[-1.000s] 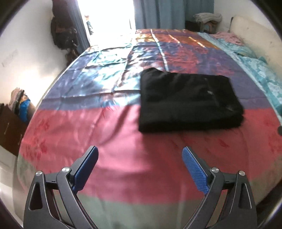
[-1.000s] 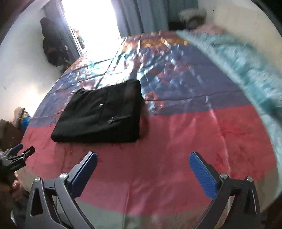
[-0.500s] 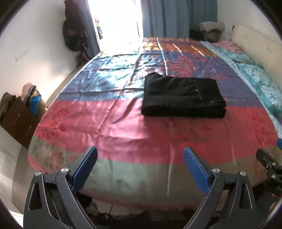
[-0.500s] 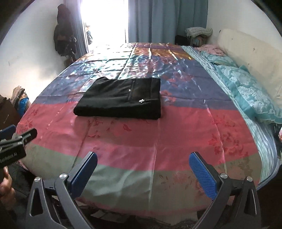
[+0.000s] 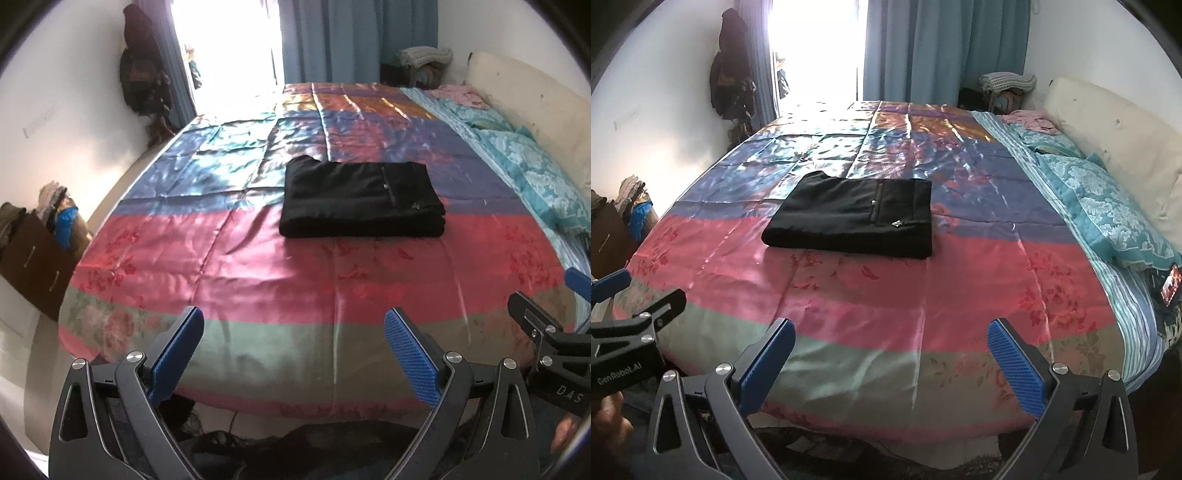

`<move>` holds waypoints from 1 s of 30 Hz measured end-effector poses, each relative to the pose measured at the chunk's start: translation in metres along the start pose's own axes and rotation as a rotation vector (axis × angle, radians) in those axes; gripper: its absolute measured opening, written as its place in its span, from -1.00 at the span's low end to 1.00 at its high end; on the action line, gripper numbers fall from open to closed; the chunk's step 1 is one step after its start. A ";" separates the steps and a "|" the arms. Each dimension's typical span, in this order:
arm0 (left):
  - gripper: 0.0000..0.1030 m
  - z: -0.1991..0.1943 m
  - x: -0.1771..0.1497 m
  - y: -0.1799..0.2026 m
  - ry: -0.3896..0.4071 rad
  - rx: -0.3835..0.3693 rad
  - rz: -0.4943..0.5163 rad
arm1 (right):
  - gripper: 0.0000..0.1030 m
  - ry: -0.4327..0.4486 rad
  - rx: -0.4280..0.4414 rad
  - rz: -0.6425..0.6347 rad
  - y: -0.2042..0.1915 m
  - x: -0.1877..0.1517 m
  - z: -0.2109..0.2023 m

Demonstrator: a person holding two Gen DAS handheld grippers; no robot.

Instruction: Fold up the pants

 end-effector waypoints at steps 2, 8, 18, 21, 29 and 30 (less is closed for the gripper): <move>0.92 -0.001 -0.002 0.000 -0.015 -0.007 0.000 | 1.00 -0.003 0.002 0.003 0.000 0.000 -0.001; 0.92 -0.003 -0.007 -0.001 -0.056 -0.010 0.007 | 1.00 -0.019 -0.007 0.003 0.001 0.000 -0.012; 0.92 -0.014 -0.001 0.003 -0.058 -0.022 0.014 | 1.00 -0.019 -0.001 -0.020 -0.005 0.000 -0.025; 0.92 -0.013 0.001 0.006 -0.056 -0.021 0.021 | 1.00 -0.022 0.004 -0.020 -0.006 0.001 -0.021; 0.92 -0.006 -0.007 0.008 -0.086 -0.025 0.017 | 1.00 -0.017 -0.032 -0.034 -0.007 0.001 -0.021; 0.92 -0.006 -0.008 0.008 -0.089 -0.025 0.018 | 1.00 -0.024 -0.032 -0.034 -0.007 -0.001 -0.020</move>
Point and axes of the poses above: each gripper's, at about its wrist camera, not at the fingertips, and z roughly the way its jaws point, y to its right, x to its top, the point moved 8 cm from there along z, roughly the way its jaws point, and after that the axes turned 3 degrees about -y, right-handed, at the moved point
